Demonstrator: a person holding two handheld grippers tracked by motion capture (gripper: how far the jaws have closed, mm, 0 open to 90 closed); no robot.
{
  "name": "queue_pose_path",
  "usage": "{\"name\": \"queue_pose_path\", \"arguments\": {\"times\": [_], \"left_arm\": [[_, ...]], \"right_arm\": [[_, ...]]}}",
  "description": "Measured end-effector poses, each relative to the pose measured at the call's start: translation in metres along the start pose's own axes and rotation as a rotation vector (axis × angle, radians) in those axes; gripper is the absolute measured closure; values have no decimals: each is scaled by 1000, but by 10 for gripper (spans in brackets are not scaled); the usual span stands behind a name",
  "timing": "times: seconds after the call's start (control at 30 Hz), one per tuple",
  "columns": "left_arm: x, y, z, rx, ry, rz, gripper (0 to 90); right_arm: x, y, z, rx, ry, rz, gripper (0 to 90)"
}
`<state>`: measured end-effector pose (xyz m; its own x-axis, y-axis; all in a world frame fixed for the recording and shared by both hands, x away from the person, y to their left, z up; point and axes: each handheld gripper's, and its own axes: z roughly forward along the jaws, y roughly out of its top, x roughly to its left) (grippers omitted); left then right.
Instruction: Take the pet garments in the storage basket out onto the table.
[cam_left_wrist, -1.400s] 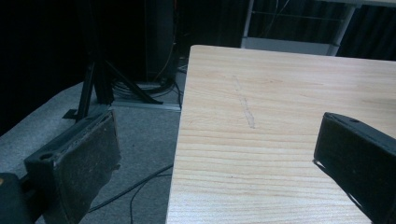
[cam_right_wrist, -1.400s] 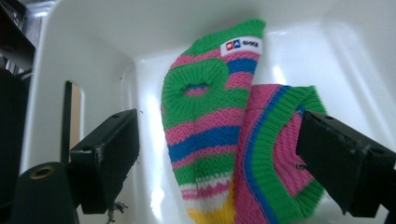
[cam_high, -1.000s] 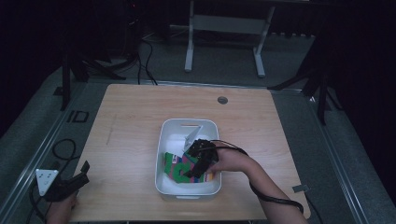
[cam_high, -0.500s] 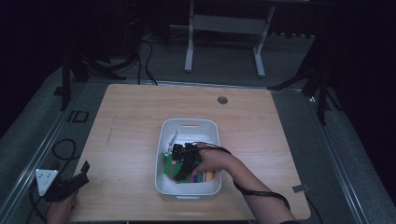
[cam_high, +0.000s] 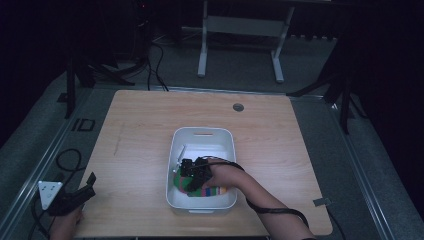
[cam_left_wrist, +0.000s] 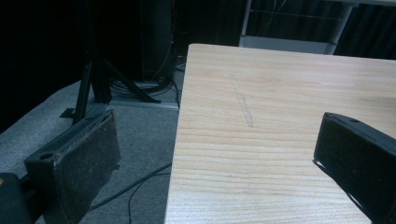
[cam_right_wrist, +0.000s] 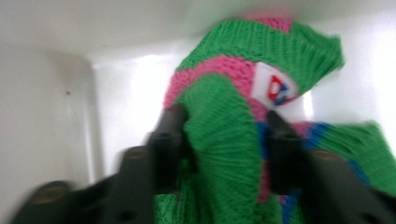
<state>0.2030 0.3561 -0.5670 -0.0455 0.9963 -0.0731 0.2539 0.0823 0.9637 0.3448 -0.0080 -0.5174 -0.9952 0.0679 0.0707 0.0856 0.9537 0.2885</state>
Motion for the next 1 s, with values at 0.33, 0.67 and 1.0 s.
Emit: {"name": "queue_pose_path", "arguments": {"times": [0.33, 0.67, 1.0], "left_arm": [[0, 0, 0, 1, 2, -2, 9], [0, 0, 0, 0, 5, -3, 9], [0, 0, 0, 1, 8, -2, 9]], "right_arm": [[-6, -18, -66, -241, -54, 39, 714], [-7, -20, -119, -390, -81, 50, 714], [-4, -13, -162, -512, -114, 52, 713]]}}
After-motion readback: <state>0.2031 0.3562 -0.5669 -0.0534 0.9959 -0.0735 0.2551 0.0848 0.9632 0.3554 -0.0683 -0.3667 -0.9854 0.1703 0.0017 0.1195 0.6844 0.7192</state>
